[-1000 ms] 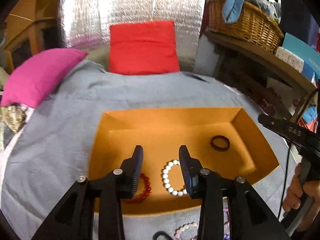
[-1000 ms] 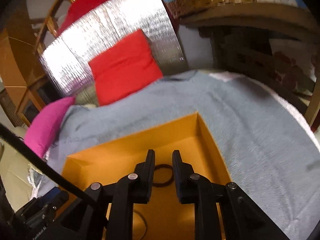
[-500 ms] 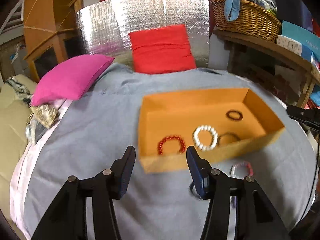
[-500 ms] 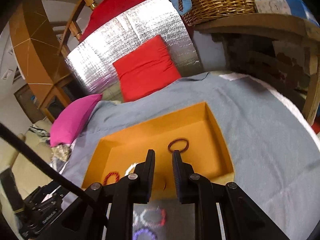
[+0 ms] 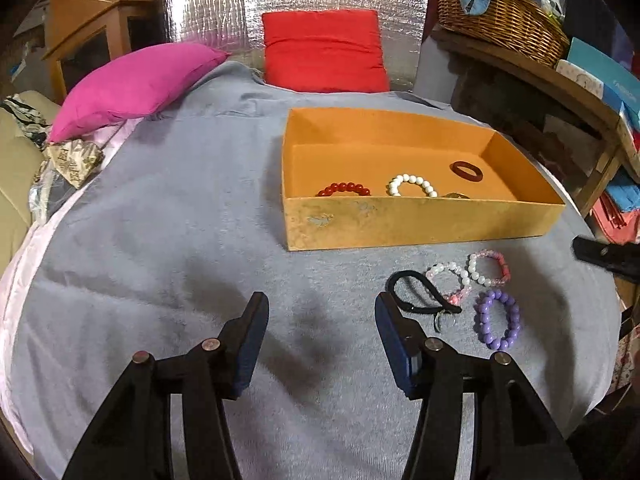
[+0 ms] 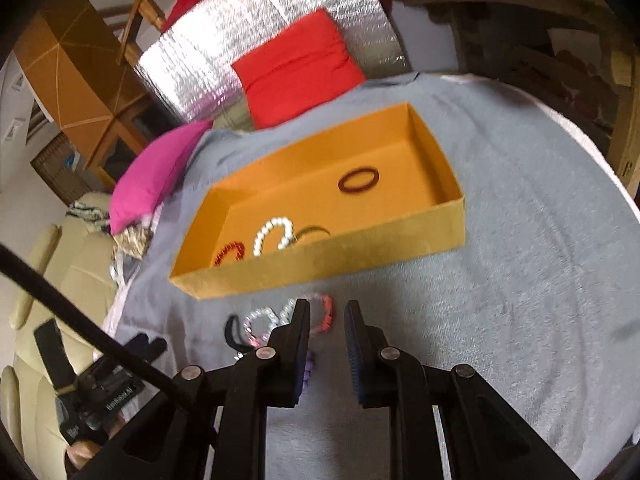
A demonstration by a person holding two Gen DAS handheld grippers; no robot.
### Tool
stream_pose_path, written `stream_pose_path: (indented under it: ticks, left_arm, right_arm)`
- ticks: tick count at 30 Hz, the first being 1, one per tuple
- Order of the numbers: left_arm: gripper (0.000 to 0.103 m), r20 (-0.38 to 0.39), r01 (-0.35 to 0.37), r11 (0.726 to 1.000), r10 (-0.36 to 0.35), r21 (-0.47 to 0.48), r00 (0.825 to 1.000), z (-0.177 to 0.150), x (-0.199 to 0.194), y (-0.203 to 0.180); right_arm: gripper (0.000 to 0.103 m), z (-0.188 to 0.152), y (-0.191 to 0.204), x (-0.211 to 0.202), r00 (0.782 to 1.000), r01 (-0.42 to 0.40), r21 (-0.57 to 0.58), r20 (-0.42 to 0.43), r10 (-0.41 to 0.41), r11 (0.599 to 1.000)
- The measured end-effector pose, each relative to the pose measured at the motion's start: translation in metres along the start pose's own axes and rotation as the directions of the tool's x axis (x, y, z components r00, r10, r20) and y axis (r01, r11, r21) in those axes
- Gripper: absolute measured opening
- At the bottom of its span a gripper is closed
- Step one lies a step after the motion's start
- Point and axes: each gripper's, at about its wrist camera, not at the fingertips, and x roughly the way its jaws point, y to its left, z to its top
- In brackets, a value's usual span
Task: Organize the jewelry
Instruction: 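Withdraw both tools from the box toward the remaining bracelets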
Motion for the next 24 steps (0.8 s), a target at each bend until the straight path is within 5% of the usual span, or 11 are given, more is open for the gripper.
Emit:
stream_pose_path:
  ticks: [19,24]
  left_arm:
    - [0.056,-0.039,0.121,0.992,-0.120,0.036,0.992,0.005,0.022,-0.019]
    - [0.059,-0.032,0.163,0.986,-0.162,0.029,0.986,0.007,0.022,-0.026]
  right_arm:
    - [0.021,0.004,-0.009,0.048,0.989,0.007,0.064,-0.147,0.003,0.998]
    - [0.037,0.002,-0.007,0.047,0.988,0.004,0.062,-0.153,0.006,0.998]
